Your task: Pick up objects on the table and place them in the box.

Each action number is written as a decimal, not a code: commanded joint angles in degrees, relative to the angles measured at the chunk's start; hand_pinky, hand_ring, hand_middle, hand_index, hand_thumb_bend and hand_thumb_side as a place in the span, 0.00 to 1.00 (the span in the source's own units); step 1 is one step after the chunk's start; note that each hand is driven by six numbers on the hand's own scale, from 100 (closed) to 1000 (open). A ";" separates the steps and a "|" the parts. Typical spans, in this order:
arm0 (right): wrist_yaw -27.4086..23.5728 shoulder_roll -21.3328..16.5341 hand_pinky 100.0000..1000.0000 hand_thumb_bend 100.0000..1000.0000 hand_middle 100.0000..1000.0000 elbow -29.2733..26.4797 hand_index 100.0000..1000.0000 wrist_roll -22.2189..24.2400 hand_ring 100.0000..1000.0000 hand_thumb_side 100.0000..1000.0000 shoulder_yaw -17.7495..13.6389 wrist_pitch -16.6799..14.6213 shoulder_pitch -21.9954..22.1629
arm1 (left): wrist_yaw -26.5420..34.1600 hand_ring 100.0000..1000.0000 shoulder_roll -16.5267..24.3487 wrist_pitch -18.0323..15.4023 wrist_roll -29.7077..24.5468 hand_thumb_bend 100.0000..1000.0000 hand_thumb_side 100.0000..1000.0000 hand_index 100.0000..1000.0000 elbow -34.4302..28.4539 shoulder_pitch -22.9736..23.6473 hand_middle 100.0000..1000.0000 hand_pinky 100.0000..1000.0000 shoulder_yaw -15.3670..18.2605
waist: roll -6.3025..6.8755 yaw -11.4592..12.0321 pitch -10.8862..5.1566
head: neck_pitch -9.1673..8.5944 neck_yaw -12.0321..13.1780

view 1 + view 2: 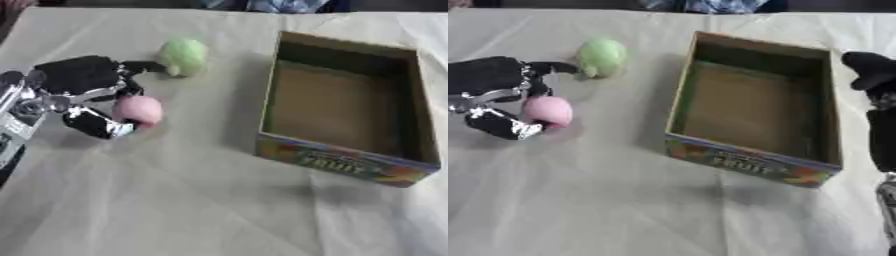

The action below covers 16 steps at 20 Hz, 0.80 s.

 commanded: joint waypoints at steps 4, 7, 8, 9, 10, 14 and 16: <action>-1.34 -1.28 0.88 0.41 0.53 -1.17 0.92 -0.75 0.80 1.00 -0.78 0.16 -0.28 | 4.77 0.33 -1.57 4.10 1.00 0.00 0.30 0.40 -2.31 -0.15 1.00 0.16 3.15 | -0.03 0.10 -2.05 | -0.98 -0.18; -1.73 -1.36 0.88 0.41 0.53 -1.17 0.92 -0.88 0.80 1.00 -0.82 0.33 -0.33 | 7.16 0.31 -3.26 6.40 2.65 0.00 0.35 0.38 -1.73 -0.14 1.00 0.13 4.07 | -0.03 0.06 -2.33 | -1.12 -0.28; -1.86 -1.37 0.88 0.41 0.53 -1.17 0.92 -0.93 0.80 1.00 -0.85 0.35 -0.32 | 8.56 0.31 -3.99 7.49 3.21 0.00 0.36 0.38 -1.25 -0.18 1.00 0.13 4.34 | -0.05 0.03 -2.41 | -1.13 -0.29; -1.98 -1.39 0.88 0.41 0.53 -1.17 0.92 -0.97 0.80 1.00 -0.88 0.36 -0.32 | 10.25 0.31 -4.76 8.83 3.61 0.00 0.38 0.38 -0.65 -0.26 1.00 0.12 4.60 | -0.07 0.00 -2.47 | -1.14 -0.29; -2.08 -1.38 0.88 0.41 0.53 -1.17 0.92 -1.00 0.80 1.00 -0.88 0.39 -0.34 | 12.32 0.29 -5.66 10.38 3.98 0.00 0.41 0.36 -0.02 -0.43 1.00 0.11 4.93 | -0.11 -0.03 -2.53 | -1.20 -0.30; -2.42 -1.36 0.88 0.41 0.53 -1.17 0.92 -0.96 0.80 1.00 -0.86 0.47 -0.40 | 19.81 0.28 -7.91 15.67 5.38 0.00 0.43 0.36 0.74 -1.67 1.00 0.10 5.44 | -0.23 -0.19 -2.68 | -1.29 -0.14; -2.50 -1.32 0.88 0.41 0.53 -1.17 0.92 -0.97 0.80 1.00 -0.88 0.63 -0.46 | 21.65 0.28 -8.45 17.03 6.00 0.00 0.43 0.36 0.57 -2.14 1.00 0.11 5.51 | -0.24 -0.27 -2.70 | -1.32 -0.02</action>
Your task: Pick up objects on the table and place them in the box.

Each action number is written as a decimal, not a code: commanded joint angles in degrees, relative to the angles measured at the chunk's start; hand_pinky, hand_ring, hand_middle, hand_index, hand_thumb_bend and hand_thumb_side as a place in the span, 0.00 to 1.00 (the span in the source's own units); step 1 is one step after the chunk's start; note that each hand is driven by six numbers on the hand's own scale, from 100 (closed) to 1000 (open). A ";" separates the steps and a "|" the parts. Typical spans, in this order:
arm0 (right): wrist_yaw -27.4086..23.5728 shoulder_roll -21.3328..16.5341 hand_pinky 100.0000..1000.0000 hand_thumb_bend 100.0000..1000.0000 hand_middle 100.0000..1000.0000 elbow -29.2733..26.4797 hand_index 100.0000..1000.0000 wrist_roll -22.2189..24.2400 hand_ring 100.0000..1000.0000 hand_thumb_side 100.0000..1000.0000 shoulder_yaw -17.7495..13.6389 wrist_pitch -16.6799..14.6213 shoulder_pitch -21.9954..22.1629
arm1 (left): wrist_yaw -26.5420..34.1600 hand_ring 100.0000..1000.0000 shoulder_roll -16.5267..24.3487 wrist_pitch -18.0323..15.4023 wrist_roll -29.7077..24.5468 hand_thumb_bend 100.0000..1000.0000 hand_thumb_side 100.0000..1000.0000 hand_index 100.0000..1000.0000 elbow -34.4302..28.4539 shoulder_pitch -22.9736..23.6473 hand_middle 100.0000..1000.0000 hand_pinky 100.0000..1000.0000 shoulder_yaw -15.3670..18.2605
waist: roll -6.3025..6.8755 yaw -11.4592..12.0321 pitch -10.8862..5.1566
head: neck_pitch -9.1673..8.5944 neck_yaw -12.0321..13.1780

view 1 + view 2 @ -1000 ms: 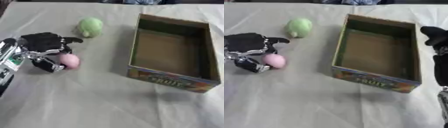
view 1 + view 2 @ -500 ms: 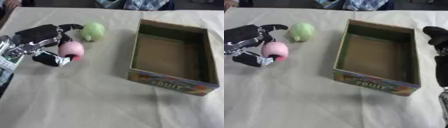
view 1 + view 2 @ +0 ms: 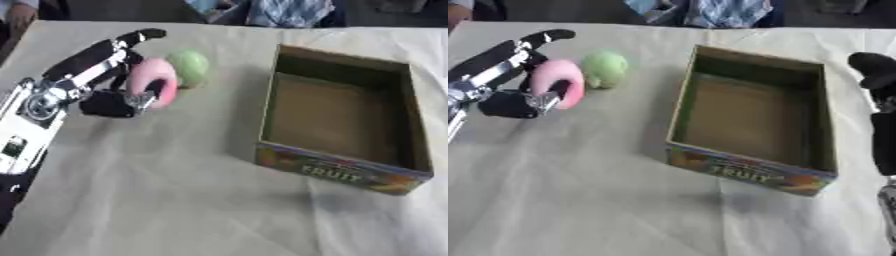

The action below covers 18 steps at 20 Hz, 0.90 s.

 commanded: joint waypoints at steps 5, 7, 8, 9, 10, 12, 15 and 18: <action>-0.82 -1.29 0.88 0.41 0.53 -1.17 0.92 -0.22 0.80 1.00 -0.41 0.58 -0.71 | 6.03 0.28 -1.98 5.67 2.25 0.00 0.46 0.35 0.45 -2.64 1.00 0.11 1.42 | 0.01 -0.27 -1.44 | -0.48 0.28; -1.00 -1.29 0.88 0.41 0.53 -1.17 0.92 -0.21 0.80 1.00 -0.36 0.65 -0.80 | 7.04 0.28 -3.26 7.32 2.58 0.00 0.47 0.35 1.34 -3.28 1.00 0.11 1.77 | -0.05 -0.38 -1.51 | -0.35 0.34; -1.11 -1.29 0.88 0.41 0.53 -1.17 0.92 -0.19 0.80 1.00 -0.31 0.69 -0.86 | 7.43 0.28 -3.92 8.06 2.70 0.00 0.47 0.35 1.74 -3.63 1.00 0.11 1.91 | -0.07 -0.47 -1.54 | -0.30 0.40; -1.20 -1.29 0.88 0.41 0.53 -1.17 0.92 -0.16 0.80 1.00 -0.27 0.72 -0.91 | 7.70 0.28 -4.52 8.63 2.72 0.00 0.47 0.34 2.04 -3.94 1.00 0.11 1.96 | -0.09 -0.56 -1.56 | -0.26 0.48; -1.29 -1.30 0.88 0.41 0.53 -1.17 0.92 -0.13 0.80 1.00 -0.23 0.78 -0.97 | 7.85 0.28 -5.05 9.02 2.63 0.00 0.47 0.34 2.23 -4.21 1.00 0.11 1.95 | -0.09 -0.68 -1.59 | -0.25 0.57; -1.48 -1.31 0.88 0.41 0.53 -1.17 0.92 -0.07 0.80 1.00 -0.17 0.91 -1.11 | 7.79 0.28 -5.91 9.34 2.33 0.00 0.47 0.34 2.39 -4.67 1.00 0.11 1.80 | -0.11 -0.92 -1.61 | -0.27 0.71; -1.83 -1.36 0.88 0.41 0.53 -1.17 0.92 0.00 0.80 1.00 -0.08 0.99 -1.35 | 7.17 0.28 -6.97 9.10 1.93 0.00 0.47 0.35 2.57 -5.42 1.00 0.11 1.48 | -0.10 -1.29 -1.61 | -0.32 0.89; -2.26 -1.47 0.88 0.41 0.53 -1.17 0.92 0.07 0.80 1.00 0.05 1.05 -1.67 | 6.48 0.28 -7.78 8.32 1.56 0.00 0.46 0.34 2.85 -6.43 1.00 0.11 1.05 | -0.07 -1.67 -1.61 | -0.35 1.11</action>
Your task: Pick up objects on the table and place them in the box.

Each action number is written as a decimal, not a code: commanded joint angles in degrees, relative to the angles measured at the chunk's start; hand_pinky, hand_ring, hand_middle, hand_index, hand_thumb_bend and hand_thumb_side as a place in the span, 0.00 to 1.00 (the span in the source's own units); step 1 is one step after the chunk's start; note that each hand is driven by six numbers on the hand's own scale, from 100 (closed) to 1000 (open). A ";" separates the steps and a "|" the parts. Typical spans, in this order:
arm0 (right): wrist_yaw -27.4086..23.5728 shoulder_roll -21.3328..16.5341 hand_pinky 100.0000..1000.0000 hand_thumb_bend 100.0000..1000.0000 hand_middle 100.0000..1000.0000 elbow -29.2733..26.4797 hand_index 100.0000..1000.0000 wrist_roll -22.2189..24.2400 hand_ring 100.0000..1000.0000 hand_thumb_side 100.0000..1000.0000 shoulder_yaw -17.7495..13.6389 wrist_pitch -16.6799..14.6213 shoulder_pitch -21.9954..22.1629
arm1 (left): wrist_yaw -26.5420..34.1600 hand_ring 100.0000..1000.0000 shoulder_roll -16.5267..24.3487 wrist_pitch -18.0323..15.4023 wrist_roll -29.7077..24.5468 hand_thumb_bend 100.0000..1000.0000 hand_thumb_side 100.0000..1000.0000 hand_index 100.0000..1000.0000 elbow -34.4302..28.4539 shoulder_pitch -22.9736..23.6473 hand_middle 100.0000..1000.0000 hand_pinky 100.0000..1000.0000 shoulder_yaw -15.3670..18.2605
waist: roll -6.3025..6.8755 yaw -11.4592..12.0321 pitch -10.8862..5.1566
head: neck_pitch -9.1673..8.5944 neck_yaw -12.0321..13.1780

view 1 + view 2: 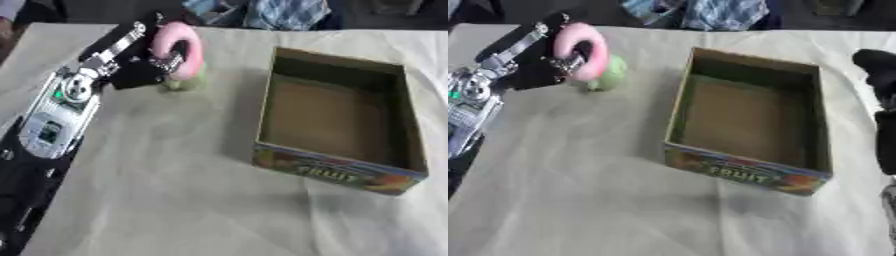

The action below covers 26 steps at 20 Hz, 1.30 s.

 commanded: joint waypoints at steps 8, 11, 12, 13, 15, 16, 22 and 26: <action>-2.18 -1.59 0.88 0.41 0.53 -1.17 0.92 0.40 0.79 1.00 0.36 0.52 -1.89 | -3.47 0.27 -2.10 -4.04 -0.46 0.00 0.44 0.34 1.66 -4.70 1.00 0.11 -1.08 | -0.08 -1.44 -1.06 | -0.94 1.18; -2.95 -1.57 0.88 0.41 0.53 -1.17 0.92 0.49 0.79 1.00 0.53 0.74 -2.58 | -4.25 0.27 -3.29 -4.95 -0.21 0.00 0.45 0.34 2.39 -5.66 1.00 0.11 -1.21 | -0.18 -2.09 -0.95 | -1.14 1.69; -3.24 -1.56 0.88 0.41 0.53 -1.17 0.92 0.51 0.79 1.00 0.59 0.81 -2.82 | -4.54 0.27 -3.78 -5.00 -0.06 0.00 0.45 0.34 2.77 -5.92 1.00 0.11 -1.15 | -0.23 -2.33 -0.91 | -1.21 1.89; -3.52 -1.54 0.88 0.41 0.54 -1.17 0.92 0.55 0.79 1.00 0.64 0.87 -3.04 | -4.86 0.27 -4.24 -4.98 0.09 0.00 0.45 0.34 3.22 -6.12 1.00 0.11 -1.07 | -0.28 -2.56 -0.88 | -1.27 2.07; -4.18 -1.50 0.88 0.41 0.54 -1.17 0.92 0.58 0.79 1.00 0.77 1.02 -3.55 | -5.77 0.27 -5.27 -4.86 0.77 0.00 0.46 0.34 4.42 -6.61 1.00 0.11 -0.77 | -0.37 -3.08 -0.88 | -1.27 2.47; -4.48 -1.50 0.88 0.41 0.54 -1.17 0.92 0.61 0.79 1.00 0.82 1.11 -3.73 | -6.22 0.27 -5.67 -4.95 1.27 0.00 0.46 0.34 4.96 -6.75 1.00 0.11 -0.67 | -0.39 -3.26 -0.89 | -1.27 2.61; -6.61 -1.56 0.88 0.41 0.54 -1.17 0.91 0.65 0.79 1.00 1.10 1.23 -4.99 | -8.35 0.27 -7.68 -6.06 4.16 0.00 0.46 0.34 7.35 -7.22 1.00 0.11 -0.61 | -0.57 -5.20 -1.02 | -1.61 3.71; -7.96 -1.38 0.88 0.41 0.54 -1.17 0.91 0.80 0.79 1.00 1.22 1.15 -5.60 | -9.40 0.28 -8.67 -6.26 5.17 0.00 0.48 0.35 8.74 -7.59 1.00 0.12 -0.34 | -0.77 -6.94 -1.02 | -1.75 4.75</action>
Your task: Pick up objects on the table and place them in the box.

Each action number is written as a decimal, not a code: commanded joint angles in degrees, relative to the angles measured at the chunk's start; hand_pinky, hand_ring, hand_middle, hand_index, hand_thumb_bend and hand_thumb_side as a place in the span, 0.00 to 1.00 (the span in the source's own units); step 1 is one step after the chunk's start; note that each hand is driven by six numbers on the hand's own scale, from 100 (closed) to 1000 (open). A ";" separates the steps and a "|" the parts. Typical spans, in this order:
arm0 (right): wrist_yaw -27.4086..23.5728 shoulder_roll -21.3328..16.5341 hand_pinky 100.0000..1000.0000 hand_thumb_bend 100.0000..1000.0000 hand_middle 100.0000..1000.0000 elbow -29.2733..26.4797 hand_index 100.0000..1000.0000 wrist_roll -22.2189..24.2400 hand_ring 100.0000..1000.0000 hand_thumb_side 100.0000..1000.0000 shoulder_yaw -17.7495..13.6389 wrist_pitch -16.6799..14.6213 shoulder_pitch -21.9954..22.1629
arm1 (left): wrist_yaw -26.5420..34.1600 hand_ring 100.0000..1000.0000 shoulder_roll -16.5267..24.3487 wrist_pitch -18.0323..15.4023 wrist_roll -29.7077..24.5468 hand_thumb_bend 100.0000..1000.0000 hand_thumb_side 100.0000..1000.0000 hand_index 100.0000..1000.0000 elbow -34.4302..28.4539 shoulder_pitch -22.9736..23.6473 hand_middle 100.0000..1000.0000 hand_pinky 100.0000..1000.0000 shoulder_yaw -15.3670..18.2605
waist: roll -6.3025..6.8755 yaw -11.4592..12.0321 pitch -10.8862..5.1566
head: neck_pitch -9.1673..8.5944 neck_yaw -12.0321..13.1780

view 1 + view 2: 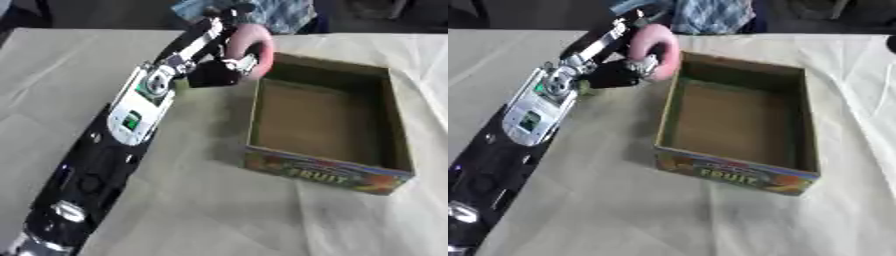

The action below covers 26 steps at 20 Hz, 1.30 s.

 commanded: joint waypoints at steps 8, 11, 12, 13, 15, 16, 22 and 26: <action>-2.31 -1.07 0.88 0.41 0.54 -1.17 0.91 0.60 0.79 1.00 -0.07 0.72 -1.36 | -4.12 0.29 -1.59 -1.93 2.34 0.00 0.54 0.37 2.67 -1.64 1.00 0.13 0.96 | 0.08 -2.35 -1.05 | -0.70 1.96; -2.34 -1.05 0.88 0.41 0.54 -1.17 0.91 0.67 0.79 1.00 -0.15 0.98 -1.37 | -5.09 0.33 -1.63 -3.56 2.75 0.00 0.58 0.43 2.92 -1.58 1.00 0.16 0.71 | 0.30 -2.66 -1.03 | -0.73 2.07; -2.34 -1.06 0.88 0.41 0.54 -1.17 0.91 0.66 0.79 1.00 -0.19 1.04 -1.38 | -5.52 0.34 -1.59 -4.13 2.59 0.00 0.58 0.44 2.90 -1.50 1.00 0.17 0.58 | 0.37 -2.71 -1.02 | -0.78 2.03; -2.34 -1.07 0.88 0.41 0.54 -1.17 0.91 0.63 0.79 1.00 -0.22 1.10 -1.39 | -5.98 0.36 -1.57 -4.60 2.47 0.00 0.59 0.49 2.89 -1.42 1.00 0.19 0.54 | 0.43 -2.74 -1.02 | -0.84 1.99; -2.33 -1.05 0.88 0.41 0.54 -1.17 0.91 0.61 0.79 1.00 -0.23 1.32 -1.46 | -7.24 0.43 -1.57 -5.57 2.39 0.00 0.62 0.59 2.82 -1.25 1.00 0.24 0.50 | 0.53 -2.78 -1.01 | -0.89 1.89; -2.32 -1.05 0.88 0.41 0.54 -1.17 0.91 0.61 0.79 1.00 -0.23 1.42 -1.50 | -7.96 0.48 -1.56 -6.06 2.34 0.00 0.64 0.65 2.79 -1.19 1.00 0.29 0.46 | 0.57 -2.80 -1.01 | -0.92 1.86; -2.23 -0.97 0.88 0.41 0.54 -1.17 0.92 0.60 0.79 1.00 -0.31 1.90 -1.55 | -13.06 0.64 -1.66 -9.30 1.39 0.00 0.71 0.79 2.72 -0.77 1.00 0.43 0.31 | 0.70 -2.81 -0.94 | -1.13 1.74; -2.12 -0.84 0.88 0.41 0.53 -1.17 0.92 0.55 0.79 1.00 -0.40 2.23 -1.58 | -15.52 0.64 -1.80 -11.15 1.35 0.00 0.70 0.77 2.85 -0.46 1.00 0.44 0.30 | 0.71 -2.80 -0.89 | -1.18 1.61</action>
